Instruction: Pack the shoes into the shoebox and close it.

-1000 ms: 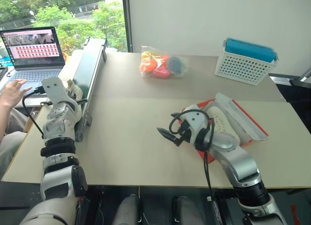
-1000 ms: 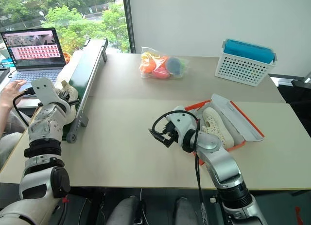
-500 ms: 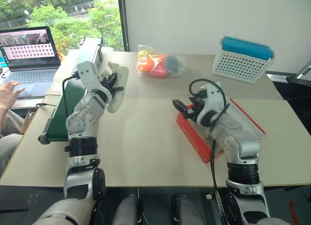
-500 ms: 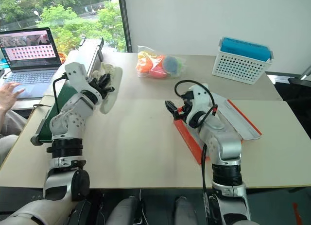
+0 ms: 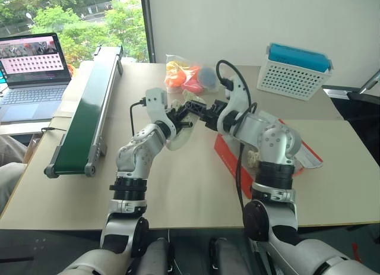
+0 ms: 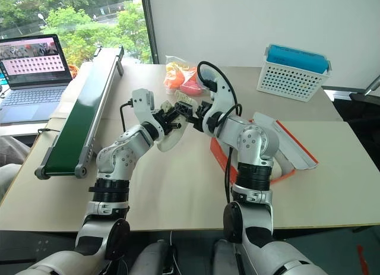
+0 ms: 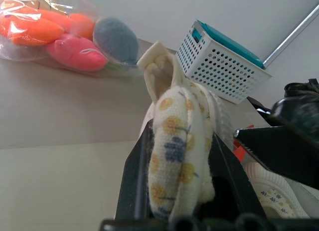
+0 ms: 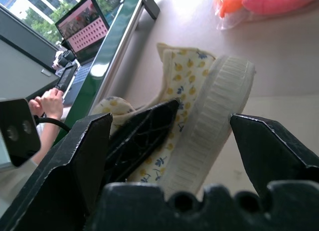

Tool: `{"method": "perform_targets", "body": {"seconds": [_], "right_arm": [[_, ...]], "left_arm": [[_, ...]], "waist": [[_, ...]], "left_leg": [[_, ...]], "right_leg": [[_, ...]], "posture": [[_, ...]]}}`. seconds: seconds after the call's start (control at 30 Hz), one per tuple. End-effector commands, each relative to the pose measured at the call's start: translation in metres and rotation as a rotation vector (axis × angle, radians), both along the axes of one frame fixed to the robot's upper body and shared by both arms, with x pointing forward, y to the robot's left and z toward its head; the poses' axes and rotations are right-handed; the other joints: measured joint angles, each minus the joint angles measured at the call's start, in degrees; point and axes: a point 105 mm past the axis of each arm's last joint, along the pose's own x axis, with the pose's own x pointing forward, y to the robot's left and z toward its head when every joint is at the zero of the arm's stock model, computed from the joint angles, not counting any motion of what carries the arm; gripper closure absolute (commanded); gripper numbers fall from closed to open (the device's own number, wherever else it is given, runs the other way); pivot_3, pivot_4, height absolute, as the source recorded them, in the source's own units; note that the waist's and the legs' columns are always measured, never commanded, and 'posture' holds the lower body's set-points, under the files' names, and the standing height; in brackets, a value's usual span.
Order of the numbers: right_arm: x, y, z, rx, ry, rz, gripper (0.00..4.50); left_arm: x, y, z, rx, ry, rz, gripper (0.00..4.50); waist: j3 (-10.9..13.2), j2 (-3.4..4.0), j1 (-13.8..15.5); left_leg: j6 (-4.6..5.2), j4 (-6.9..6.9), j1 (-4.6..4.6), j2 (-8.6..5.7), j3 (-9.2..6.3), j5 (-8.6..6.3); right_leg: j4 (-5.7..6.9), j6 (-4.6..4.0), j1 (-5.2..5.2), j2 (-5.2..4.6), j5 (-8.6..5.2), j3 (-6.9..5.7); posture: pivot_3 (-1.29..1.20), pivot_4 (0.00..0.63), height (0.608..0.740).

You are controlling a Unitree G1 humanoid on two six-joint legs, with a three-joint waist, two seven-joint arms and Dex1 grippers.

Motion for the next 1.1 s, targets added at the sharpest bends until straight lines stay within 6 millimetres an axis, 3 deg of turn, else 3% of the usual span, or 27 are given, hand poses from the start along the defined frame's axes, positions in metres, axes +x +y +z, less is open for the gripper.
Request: {"method": "perform_targets", "body": {"seconds": [0.03, 0.47, 1.0, 1.1], "right_arm": [[0.003, -0.007, 0.009, -0.004, -0.029, -0.025, 0.0], [0.004, -0.015, 0.006, 0.103, 0.026, -0.049, 0.0], [0.029, -0.006, 0.019, 0.247, 0.072, -0.058, 0.0], [0.03, -0.005, 0.019, 0.249, 0.072, -0.057, 0.67]], "left_arm": [[-0.007, -0.011, 0.027, -0.019, -0.094, -0.045, 4.21], [-0.006, -0.008, 0.028, -0.014, -0.1, -0.033, 4.21], [-0.007, -0.007, 0.027, 0.008, -0.106, -0.034, 4.21], [-0.007, -0.006, 0.027, 0.008, -0.105, -0.031, 4.23]], "waist": [[0.0, 0.0, 0.0], [0.0, 0.0, -0.09], [0.01, 0.02, -0.14], [0.02, 0.03, -0.18]], "left_leg": [[0.0, 0.0, 0.0, 0.0, 0.0, 0.0], [0.01, -0.02, -0.01, 0.02, 0.0, 0.0], [0.01, -0.05, -0.08, 0.02, 0.0, -0.01], [0.01, -0.06, -0.1, 0.03, 0.0, 0.0]], "right_leg": [[0.0, 0.0, 0.0, 0.0, 0.0, 0.0], [-0.02, 0.0, -0.03, 0.01, 0.0, 0.01], [-0.08, 0.0, -0.06, 0.03, 0.0, 0.01], [-0.09, 0.0, -0.08, 0.03, 0.0, 0.01]], "posture": [[0.0, 0.15, 0.705], [0.0, 0.15, 0.705], [0.0, 0.15, 0.705], [0.0, 0.15, 0.705]]}}
